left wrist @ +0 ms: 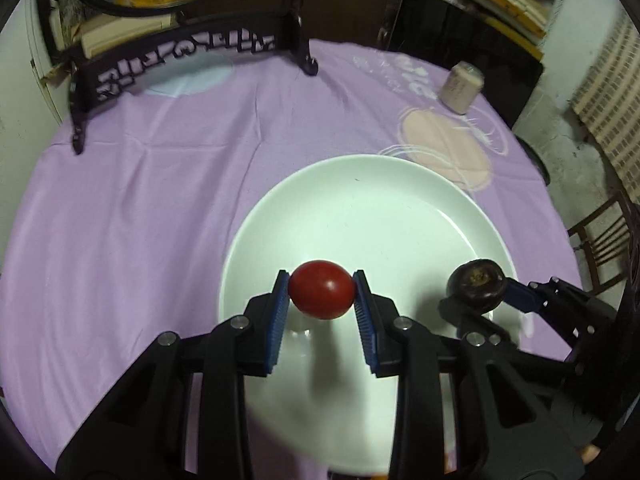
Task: Organize fruits
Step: 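Carry the tomato over the white plate and release it while the right gripper releases the purple fruit, then grasp an orange tangerine with the right gripper while the left gripper grasps a red tomato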
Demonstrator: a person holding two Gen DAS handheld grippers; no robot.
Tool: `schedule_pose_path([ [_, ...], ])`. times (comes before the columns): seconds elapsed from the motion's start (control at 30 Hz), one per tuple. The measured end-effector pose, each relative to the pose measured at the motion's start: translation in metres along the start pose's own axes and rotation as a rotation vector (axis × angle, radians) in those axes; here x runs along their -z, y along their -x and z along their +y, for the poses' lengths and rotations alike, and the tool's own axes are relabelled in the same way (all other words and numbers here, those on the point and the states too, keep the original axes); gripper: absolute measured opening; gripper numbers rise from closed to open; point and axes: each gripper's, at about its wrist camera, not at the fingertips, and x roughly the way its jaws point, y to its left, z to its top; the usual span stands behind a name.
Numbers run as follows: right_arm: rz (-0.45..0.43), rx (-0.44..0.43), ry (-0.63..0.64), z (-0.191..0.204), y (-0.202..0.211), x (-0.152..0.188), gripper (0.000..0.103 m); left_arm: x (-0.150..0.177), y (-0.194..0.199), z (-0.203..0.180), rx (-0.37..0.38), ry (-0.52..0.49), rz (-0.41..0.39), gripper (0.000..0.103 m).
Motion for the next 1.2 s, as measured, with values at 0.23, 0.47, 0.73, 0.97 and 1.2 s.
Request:
schedule_pose_path([
  [0.23,-0.008,0.027,-0.011,-0.007,-0.009,-0.011,0.06,-0.008,-0.013,-0.005,0.002,-0.014,-0.02,0.065],
  [0.47,-0.081,-0.015,-0.084,-0.009,0.076,0.02,0.066,0.043,0.073,0.006,0.029,-0.041,-0.131,0.069],
  [0.73,-0.143,0.024,-0.078,0.03,0.128,0.126,0.08,0.165,0.134,0.032,-0.025,-0.013,-0.247,0.092],
  [0.97,-0.093,0.03,-0.045,0.043,0.137,0.172,0.08,0.22,0.15,0.058,-0.069,0.038,-0.225,0.092],
  [1.2,-0.015,-0.114,-0.1,0.053,0.111,0.205,0.045,0.26,0.145,0.067,-0.058,0.027,-0.145,0.092],
])
